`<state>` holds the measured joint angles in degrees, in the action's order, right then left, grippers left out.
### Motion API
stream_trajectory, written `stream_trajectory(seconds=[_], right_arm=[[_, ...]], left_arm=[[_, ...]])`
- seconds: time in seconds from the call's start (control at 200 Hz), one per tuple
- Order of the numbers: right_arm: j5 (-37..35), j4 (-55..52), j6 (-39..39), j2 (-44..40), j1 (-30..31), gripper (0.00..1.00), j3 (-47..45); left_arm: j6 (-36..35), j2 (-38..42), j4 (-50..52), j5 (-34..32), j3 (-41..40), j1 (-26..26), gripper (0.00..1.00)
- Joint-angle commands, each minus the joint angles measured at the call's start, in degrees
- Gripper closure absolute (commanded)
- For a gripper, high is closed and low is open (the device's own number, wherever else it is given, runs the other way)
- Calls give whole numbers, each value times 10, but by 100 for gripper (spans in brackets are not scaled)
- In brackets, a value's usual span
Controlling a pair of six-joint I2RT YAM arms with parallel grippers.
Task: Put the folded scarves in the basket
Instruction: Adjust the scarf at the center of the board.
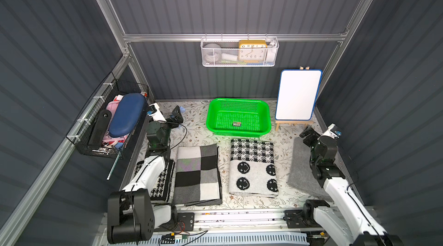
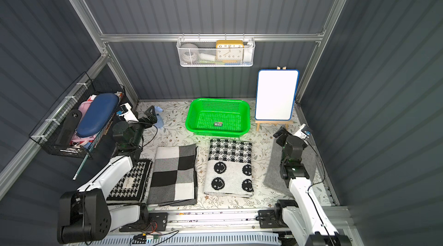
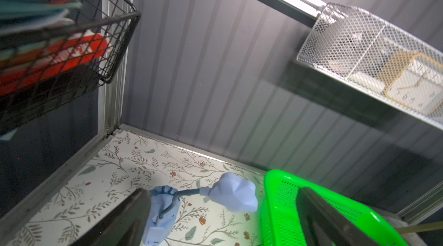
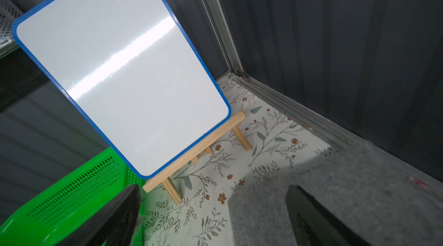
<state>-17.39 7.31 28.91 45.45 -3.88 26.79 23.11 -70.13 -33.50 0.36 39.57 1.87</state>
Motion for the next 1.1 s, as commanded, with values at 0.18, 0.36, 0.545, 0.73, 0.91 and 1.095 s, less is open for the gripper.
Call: stream_trajectory(seconds=[0.18,0.36,0.545,0.73,0.91,1.095], right_arm=[[120,-276,120,-113,-14,1,14],[197,-366,93,-120,-14,1,61],[304,-420,71,-86,-13,1,108],[368,-427,72,-45,-1,3,136],[349,-422,70,-13,56,5,152],[285,-421,70,38,133,5,163]], left_arm=[[123,100,204,67,-1,0,1],[105,174,283,121,11,0,1],[121,222,347,209,10,-14,1],[147,214,347,175,20,-142,1],[182,129,295,111,24,-318,1],[257,64,238,27,7,-473,1]])
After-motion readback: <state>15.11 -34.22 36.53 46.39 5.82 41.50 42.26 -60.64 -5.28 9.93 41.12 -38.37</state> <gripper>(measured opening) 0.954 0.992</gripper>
